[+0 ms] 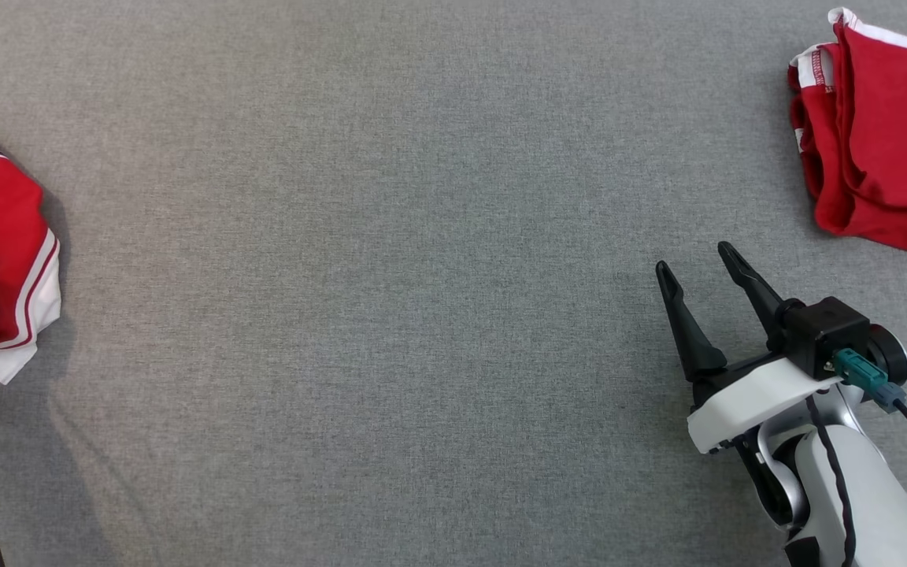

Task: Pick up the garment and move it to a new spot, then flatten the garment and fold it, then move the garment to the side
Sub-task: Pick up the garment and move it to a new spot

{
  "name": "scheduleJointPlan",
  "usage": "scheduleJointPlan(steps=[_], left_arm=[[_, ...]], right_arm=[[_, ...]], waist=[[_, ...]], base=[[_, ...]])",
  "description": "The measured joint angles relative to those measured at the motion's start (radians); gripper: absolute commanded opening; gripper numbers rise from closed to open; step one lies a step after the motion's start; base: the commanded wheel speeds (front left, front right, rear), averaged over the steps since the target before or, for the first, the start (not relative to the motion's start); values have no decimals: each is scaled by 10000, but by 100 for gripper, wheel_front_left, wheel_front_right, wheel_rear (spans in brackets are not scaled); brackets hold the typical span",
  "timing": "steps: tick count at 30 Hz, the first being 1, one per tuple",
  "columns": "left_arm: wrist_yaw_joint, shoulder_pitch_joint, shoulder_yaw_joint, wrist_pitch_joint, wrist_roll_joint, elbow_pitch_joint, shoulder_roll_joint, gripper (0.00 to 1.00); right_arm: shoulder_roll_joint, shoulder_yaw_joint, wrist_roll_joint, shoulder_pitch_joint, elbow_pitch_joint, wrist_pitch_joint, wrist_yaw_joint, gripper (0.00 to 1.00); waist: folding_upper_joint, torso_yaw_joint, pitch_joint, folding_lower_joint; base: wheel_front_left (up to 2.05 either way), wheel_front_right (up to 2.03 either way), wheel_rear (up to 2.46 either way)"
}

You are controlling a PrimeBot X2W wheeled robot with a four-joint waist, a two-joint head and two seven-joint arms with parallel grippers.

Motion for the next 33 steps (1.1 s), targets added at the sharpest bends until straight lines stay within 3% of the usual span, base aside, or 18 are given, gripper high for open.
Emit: scheduleJointPlan(steps=[8,9,10,11,19,33], left_arm=[[0,37,-518,1037,-1011,-71,29,100],[0,48,-583,1034,-1089,-115,54,51],[0,49,-669,976,-1114,-153,105,18],[0,50,-740,888,-1156,-196,146,0],[0,-230,-1411,-604,-1264,-805,305,0],[0,-922,-3037,-1935,-1329,-2803,573,0]], right_arm=[[-10,-79,-65,0,-109,119,0,100],[-8,-90,-84,0,-134,161,0,100],[-4,-100,-102,0,-159,163,0,100],[-6,-121,-127,1,-173,173,0,100],[40,-104,-161,15,-100,132,0,100],[222,94,245,47,640,-343,0,100]], waist=[[0,-87,144,0],[0,-86,155,0],[0,-82,163,0],[0,-70,166,0],[0,165,-58,0],[0,209,-1120,0]], base=[[0,0,0],[0,0,0],[0,0,0],[0,0,0],[0,0,0],[0,0,0]])
